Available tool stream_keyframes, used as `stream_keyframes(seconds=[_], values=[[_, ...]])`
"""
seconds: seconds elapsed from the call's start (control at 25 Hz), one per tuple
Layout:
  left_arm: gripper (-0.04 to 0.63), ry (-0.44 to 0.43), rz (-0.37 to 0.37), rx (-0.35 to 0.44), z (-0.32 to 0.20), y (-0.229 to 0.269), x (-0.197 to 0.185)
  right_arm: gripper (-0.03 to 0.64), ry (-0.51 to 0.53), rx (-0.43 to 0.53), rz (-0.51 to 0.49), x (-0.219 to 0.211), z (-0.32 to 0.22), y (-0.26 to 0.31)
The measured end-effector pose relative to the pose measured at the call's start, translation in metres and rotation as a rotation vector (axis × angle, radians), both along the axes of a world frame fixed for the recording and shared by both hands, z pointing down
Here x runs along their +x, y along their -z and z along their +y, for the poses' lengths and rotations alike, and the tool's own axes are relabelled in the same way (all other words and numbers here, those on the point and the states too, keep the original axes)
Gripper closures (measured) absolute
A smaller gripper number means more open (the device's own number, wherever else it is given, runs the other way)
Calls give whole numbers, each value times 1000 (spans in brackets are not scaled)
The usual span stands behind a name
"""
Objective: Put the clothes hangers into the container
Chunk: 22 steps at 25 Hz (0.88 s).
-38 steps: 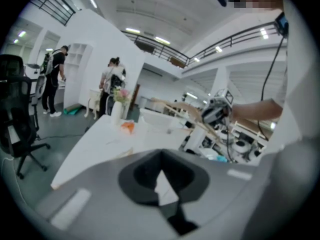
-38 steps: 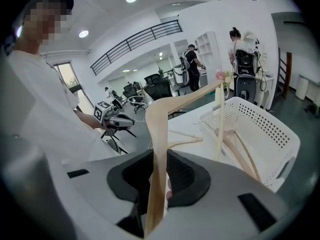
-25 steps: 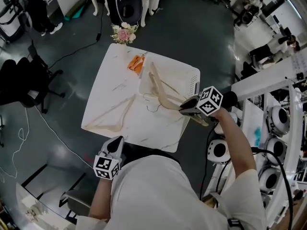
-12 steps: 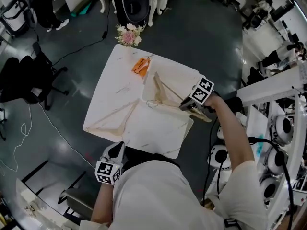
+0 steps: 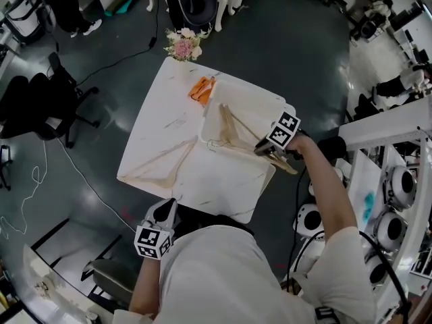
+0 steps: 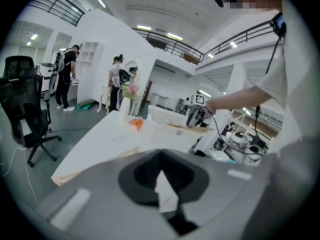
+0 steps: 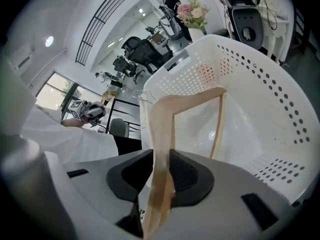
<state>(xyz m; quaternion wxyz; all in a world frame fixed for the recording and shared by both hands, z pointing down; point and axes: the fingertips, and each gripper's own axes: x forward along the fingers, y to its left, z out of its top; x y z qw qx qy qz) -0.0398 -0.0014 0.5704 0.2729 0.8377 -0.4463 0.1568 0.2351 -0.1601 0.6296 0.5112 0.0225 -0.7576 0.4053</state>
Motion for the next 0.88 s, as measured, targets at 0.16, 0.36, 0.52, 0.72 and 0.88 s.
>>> stream_keyframes(seconds=[0.16,0.36,0.52,0.72,0.88], values=[[592,-12,-4,-1,-1,0,8,494,-15,59,-13,6,-5,2],[592,-29,-7,9,0,1,19,457,-68,187,-43,12,-20,23],[592,-21,-1,17,-1,2,23,457,-142,369,-116,1,-36,51],[592,-7,16,28,-5,9,23,490,-175,450,-326,-51,-10,84],[592,-14,13,39,-10,12,13,517,-179,447,-398,-87,19,82]])
